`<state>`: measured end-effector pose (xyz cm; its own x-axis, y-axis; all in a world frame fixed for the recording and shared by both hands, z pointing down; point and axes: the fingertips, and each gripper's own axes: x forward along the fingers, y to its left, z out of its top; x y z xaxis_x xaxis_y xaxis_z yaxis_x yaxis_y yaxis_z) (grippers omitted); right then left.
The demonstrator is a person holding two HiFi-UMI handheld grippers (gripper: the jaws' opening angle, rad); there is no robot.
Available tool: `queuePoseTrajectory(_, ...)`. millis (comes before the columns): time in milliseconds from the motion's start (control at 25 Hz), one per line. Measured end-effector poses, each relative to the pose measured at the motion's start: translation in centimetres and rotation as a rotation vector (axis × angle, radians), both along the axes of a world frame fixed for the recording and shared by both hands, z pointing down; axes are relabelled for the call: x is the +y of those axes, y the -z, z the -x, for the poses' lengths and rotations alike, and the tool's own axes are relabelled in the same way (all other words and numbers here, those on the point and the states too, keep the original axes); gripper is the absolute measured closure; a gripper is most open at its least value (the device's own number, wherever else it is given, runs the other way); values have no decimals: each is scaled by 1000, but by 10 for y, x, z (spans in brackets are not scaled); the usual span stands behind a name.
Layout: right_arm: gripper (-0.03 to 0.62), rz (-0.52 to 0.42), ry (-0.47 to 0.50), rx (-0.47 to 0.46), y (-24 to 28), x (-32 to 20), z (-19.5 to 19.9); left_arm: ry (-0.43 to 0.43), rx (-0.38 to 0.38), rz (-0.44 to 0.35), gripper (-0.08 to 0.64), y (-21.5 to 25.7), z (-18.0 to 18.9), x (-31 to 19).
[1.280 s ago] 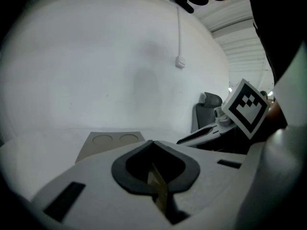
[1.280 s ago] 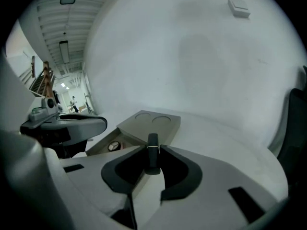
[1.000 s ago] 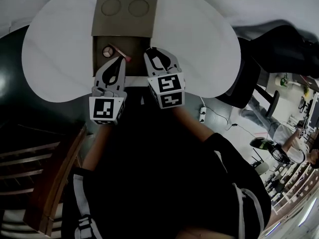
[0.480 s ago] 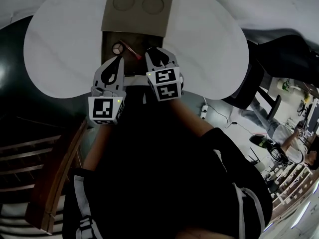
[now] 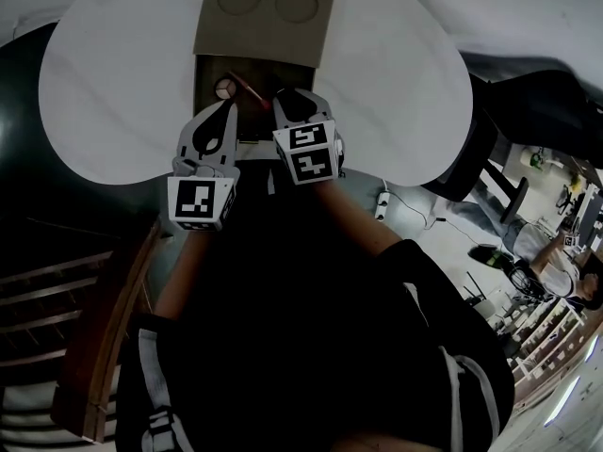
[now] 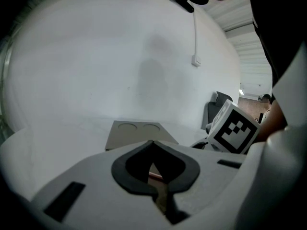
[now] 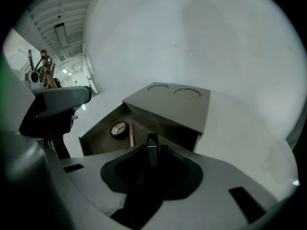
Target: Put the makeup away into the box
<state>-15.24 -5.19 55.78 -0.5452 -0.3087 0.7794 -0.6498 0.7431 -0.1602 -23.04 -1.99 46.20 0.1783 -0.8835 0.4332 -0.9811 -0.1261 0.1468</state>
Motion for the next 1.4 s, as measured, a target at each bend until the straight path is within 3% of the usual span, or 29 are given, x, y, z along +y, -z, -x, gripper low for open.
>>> queuePoseTrajectory(120, 420, 0, -12, -11, 3, -1, 0, -5, -2, -21, 557, 2, 1, -3)
queuePoseTrajectory(240, 422, -29, -34, -39, 15, -8, -5, -3, 12, -35, 557, 4, -1, -8)
queuePoseTrajectory(560, 538, -248, -101, -171, 102, -37, -34, -24, 18, -128, 557, 42, -25, -25)
queuePoseTrajectory(720, 566, -377, -90, -213, 141, -35, -58, -67, -11, -188, 557, 69, -50, -29)
queuePoseTrajectory(960, 568, -560, -152, -281, 209, -41, -105, -96, -6, -283, 557, 120, -83, -43)
queuePoseTrajectory(1240, 569, -705, -293, -352, 268, -40, -174, -159, -46, -380, 557, 174, -130, -49)
queuePoseTrajectory(1400, 569, -760, -327, -359, 284, -35, -200, -183, -74, -415, 557, 188, -155, -41)
